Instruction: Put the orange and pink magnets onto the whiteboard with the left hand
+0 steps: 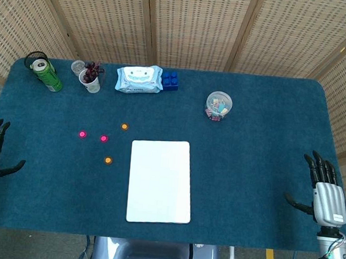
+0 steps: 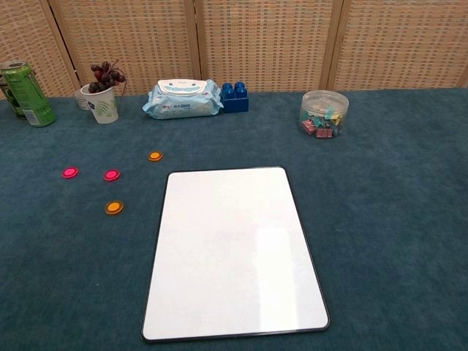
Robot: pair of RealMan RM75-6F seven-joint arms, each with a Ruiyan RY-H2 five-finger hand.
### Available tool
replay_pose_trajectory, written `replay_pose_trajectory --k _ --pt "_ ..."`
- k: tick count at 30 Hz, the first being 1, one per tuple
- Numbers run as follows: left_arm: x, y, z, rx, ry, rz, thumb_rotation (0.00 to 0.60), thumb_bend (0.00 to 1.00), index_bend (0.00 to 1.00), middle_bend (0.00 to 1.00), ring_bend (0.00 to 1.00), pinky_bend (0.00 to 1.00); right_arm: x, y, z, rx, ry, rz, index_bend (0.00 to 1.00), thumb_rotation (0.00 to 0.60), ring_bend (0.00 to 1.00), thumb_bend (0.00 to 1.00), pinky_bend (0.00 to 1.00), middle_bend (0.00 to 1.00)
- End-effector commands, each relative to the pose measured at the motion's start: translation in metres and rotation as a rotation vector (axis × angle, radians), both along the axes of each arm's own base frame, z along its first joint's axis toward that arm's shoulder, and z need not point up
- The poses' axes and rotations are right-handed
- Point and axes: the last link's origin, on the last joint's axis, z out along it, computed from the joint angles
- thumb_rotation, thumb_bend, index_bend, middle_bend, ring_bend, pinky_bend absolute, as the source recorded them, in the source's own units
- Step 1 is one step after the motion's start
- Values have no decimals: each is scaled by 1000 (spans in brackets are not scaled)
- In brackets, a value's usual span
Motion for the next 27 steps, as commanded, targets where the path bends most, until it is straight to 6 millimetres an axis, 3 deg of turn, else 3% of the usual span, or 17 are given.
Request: replay_pose_trajectory --k 1,8,12,14,16,18,19,22,27 --pt "-13 -19 -10 9 -45 25 600 209 0 0 0 0 0 1 0 -10 -3 -3 0 600 0 234 0 0" --pt "-6 -13 -9 -18 -69 -27 600 211 0 0 0 0 1 1 -1 -16 -2 -9 0 600 0 234 0 0" --pt "17 9 -8 -67 -83 -103 600 212 0 0 0 0 1 0 -1 -10 -5 -11 0 600 0 234 0 0" --pt "34 27 -8 -98 -79 -145 600 220 0 0 0 0 1 0 -1 -5 -5 -13 0 600 0 234 0 0" --pt "63 58 -12 -167 -50 -198 600 243 2 0 0 0 0 0 -1 -1 -13 -16 0 600 0 235 0 0" --pt "108 106 -29 -264 32 -251 600 252 14 0 0 0 -1 -1 -1 3 -21 -24 0 600 0 234 0 0" --pt "119 120 -35 -285 52 -247 600 254 34 0 0 0 -1 -1 -1 5 -21 -26 0 600 0 234 0 0" --pt "148 149 -54 -341 90 -239 600 285 149 0 0 0 -2 -2 -1 12 -19 -33 0 600 0 234 0 0" --pt "173 184 -85 -395 165 -219 600 319 282 0 0 0 -4 -3 -1 17 -24 -44 0 600 0 236 0 0"
